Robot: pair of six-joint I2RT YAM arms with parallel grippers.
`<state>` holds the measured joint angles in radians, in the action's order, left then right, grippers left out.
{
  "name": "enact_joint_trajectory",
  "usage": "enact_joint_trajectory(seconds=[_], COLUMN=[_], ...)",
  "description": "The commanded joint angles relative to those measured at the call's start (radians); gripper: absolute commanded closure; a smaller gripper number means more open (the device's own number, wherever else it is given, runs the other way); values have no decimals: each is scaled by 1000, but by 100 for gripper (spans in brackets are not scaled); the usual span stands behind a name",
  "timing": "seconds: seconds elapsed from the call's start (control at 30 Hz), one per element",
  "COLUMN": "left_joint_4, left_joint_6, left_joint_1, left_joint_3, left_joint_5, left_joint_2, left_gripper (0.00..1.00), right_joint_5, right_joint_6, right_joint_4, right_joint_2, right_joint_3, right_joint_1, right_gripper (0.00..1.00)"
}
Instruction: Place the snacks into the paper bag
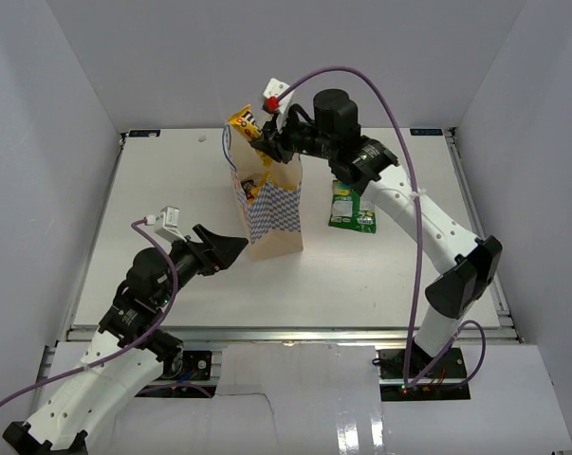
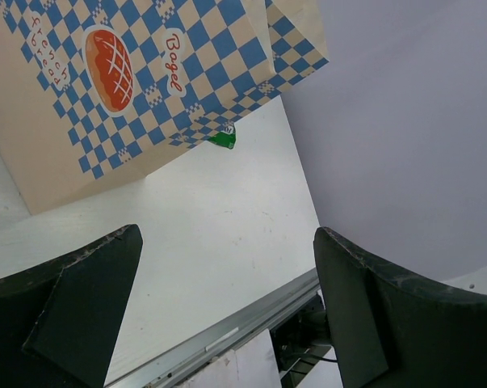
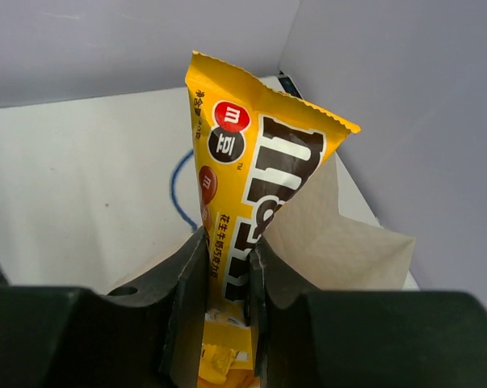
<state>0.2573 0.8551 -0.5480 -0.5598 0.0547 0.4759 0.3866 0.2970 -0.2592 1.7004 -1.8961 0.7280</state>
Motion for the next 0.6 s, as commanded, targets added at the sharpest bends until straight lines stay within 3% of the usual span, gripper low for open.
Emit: enact_joint_trajectory(seconds=[0.0,0.07,0.17,0.2,0.37,0.47,0.5,0.57], left_joint_4=[-13,-13,-23,-27,-43,-41,-41,-39], left_joint_6=[13,13,7,6,-14,-24,-24,-18], left_joint_1=[-1,-1,-1,-1,-1,-1,-1,-1], left_joint_3=[5,-3,-15,-18,-44,-49,-49,-42], left_joint_5=[31,40,50,56,95,105,106,103], left_joint_2=[-16,-5,16,33,84,93,90,75], left_gripper=[2,2,2,2,2,2,2,2], right_joint_5=[-184,-227,-242,-245,-212,-108,-4,58], right_joint_6=[-64,-65,-50,-48,-53,-47,-26,-21], right_joint_4=[90,107,112,110,92,48,40,40], right_joint_2=[45,51,51,50,13,-51,-105,-169], right_joint_3=[-40,-18,11,17,29,11,28,70], right_joint_1=[1,1,-1,1,-1,-6,-19,-35], right_gripper=[74,70,54,44,32,23,19,18])
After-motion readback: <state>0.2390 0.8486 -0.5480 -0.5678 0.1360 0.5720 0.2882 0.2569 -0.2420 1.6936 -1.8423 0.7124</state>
